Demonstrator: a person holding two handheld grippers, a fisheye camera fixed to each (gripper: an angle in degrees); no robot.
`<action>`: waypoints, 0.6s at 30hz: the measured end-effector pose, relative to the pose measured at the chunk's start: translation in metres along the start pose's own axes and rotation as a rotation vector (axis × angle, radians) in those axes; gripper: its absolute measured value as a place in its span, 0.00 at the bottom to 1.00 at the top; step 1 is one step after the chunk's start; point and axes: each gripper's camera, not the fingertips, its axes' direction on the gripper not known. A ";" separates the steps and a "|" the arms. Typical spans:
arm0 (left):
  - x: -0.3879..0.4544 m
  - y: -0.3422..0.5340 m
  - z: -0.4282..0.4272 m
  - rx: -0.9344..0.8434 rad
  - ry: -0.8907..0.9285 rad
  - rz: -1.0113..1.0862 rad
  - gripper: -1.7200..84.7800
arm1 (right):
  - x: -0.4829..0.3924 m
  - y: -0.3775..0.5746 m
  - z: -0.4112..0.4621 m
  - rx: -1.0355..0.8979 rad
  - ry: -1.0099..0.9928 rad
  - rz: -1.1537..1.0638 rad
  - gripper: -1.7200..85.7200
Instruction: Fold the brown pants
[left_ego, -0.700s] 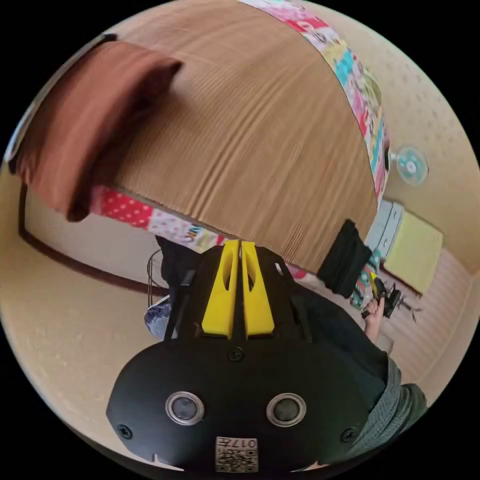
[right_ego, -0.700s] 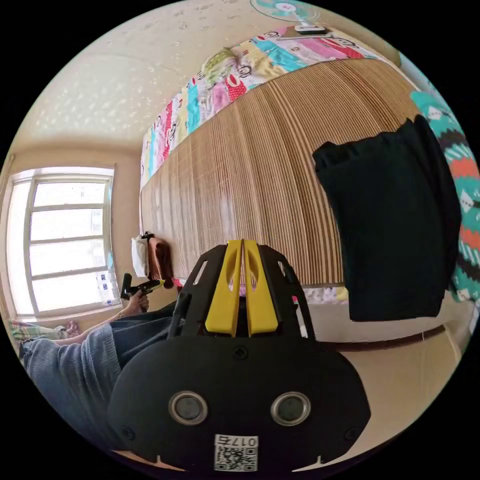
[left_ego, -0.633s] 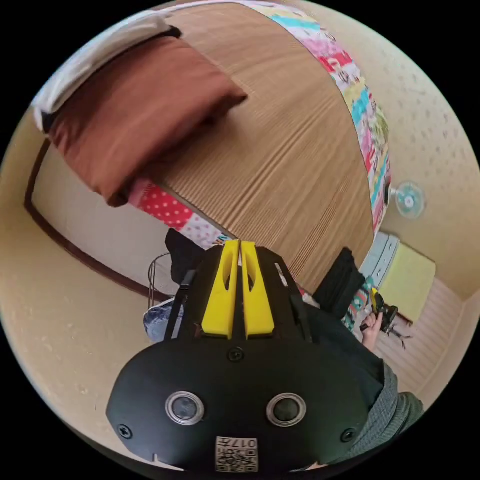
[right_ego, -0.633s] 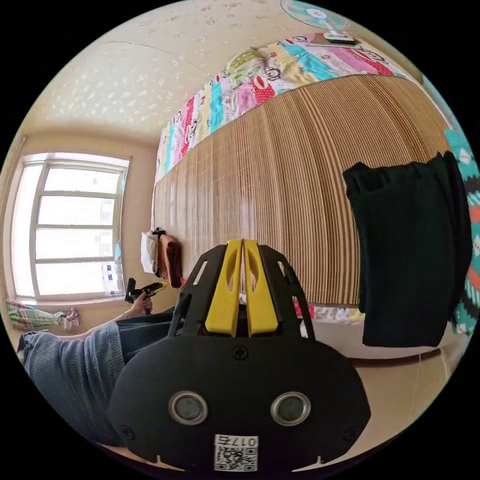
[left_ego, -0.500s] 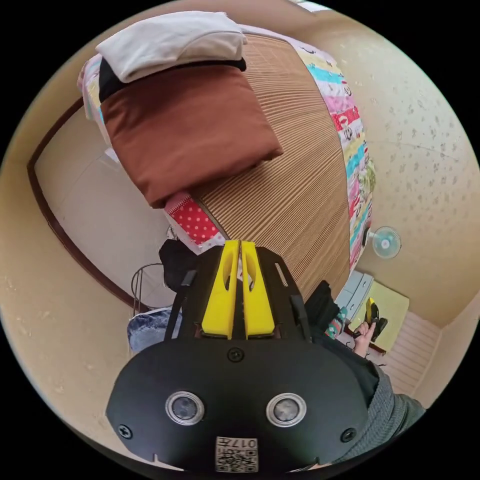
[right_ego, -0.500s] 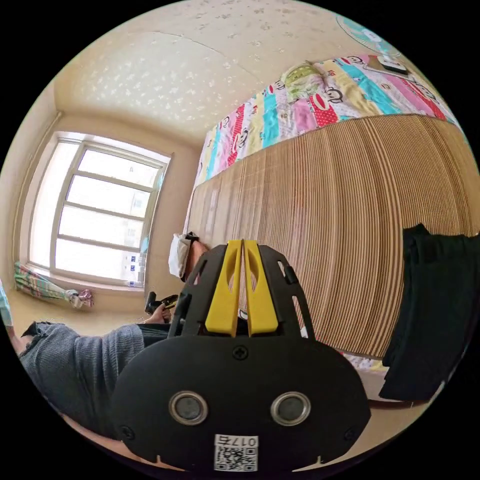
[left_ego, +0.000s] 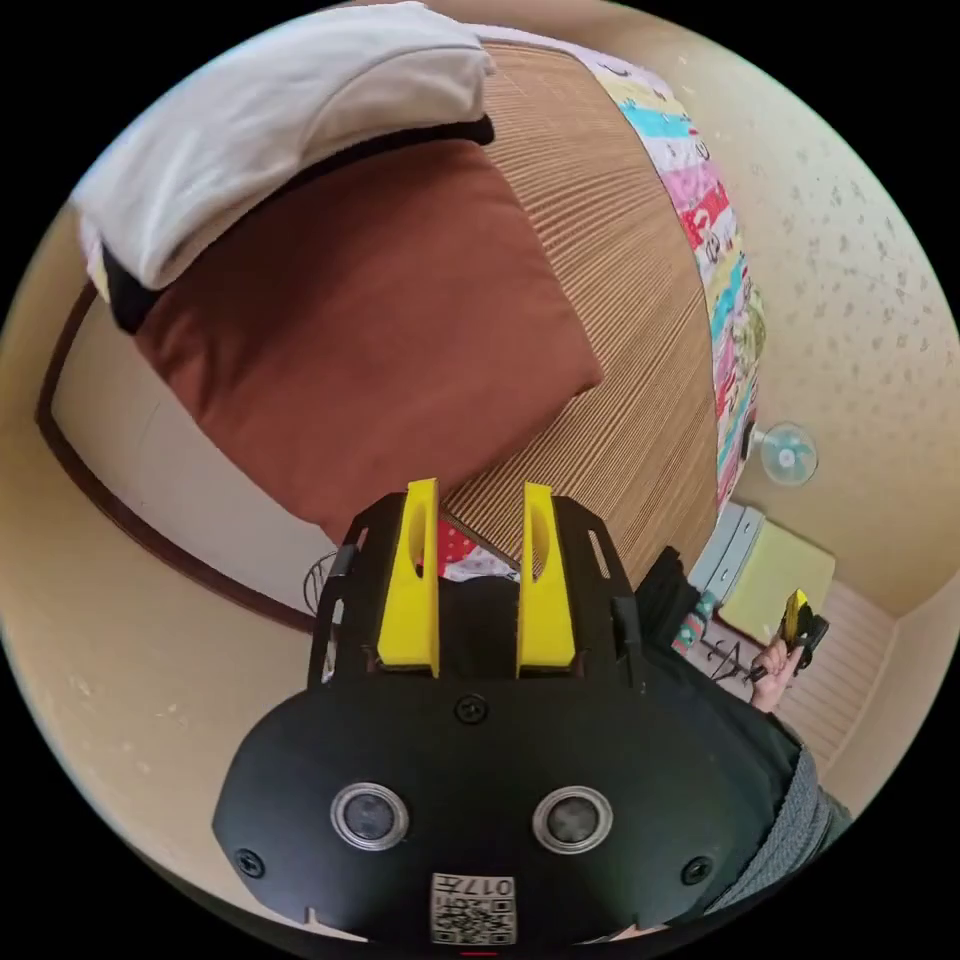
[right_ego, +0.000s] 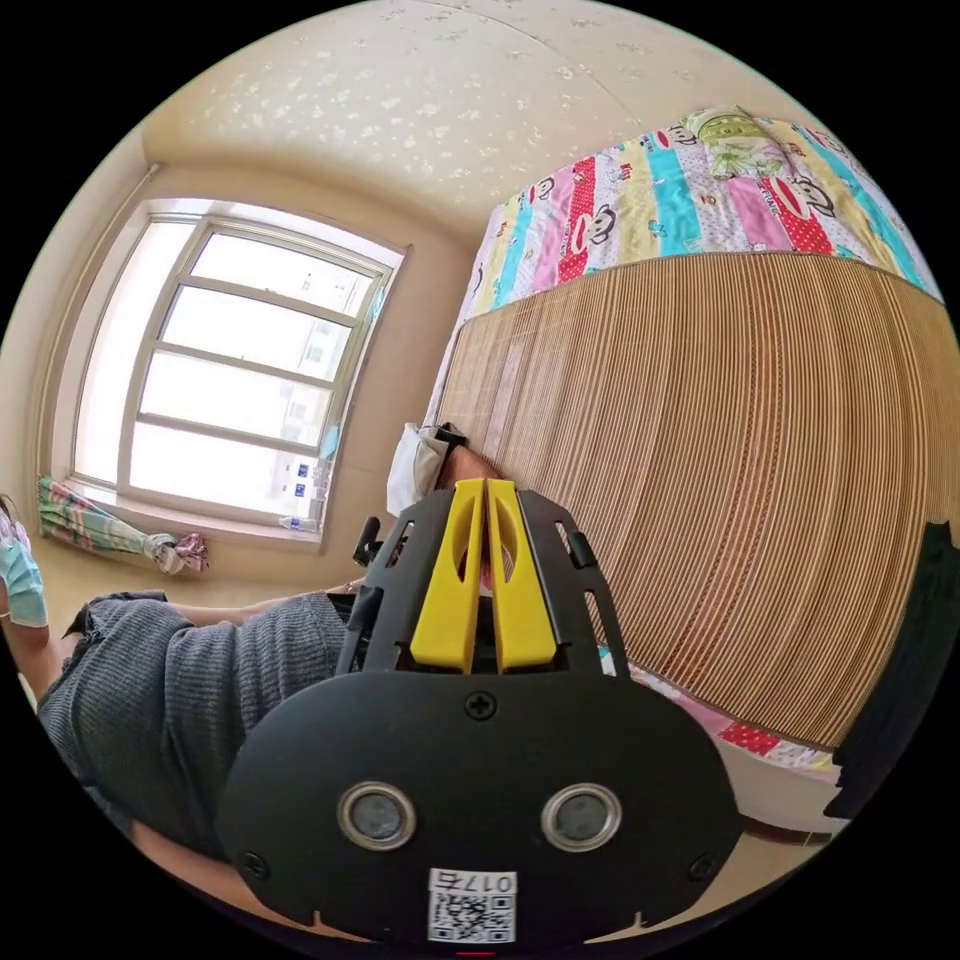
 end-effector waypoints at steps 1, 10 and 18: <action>0.019 -0.008 0.016 -0.074 -0.131 0.075 0.20 | 0.000 0.006 0.000 -0.008 0.025 0.008 0.03; 0.058 -0.011 0.120 -0.320 -0.780 0.376 0.17 | -0.010 0.073 -0.007 0.063 0.123 0.176 0.02; -0.005 -0.002 0.046 -0.447 -0.390 0.592 0.06 | 0.015 0.121 -0.015 0.210 -0.066 0.204 0.02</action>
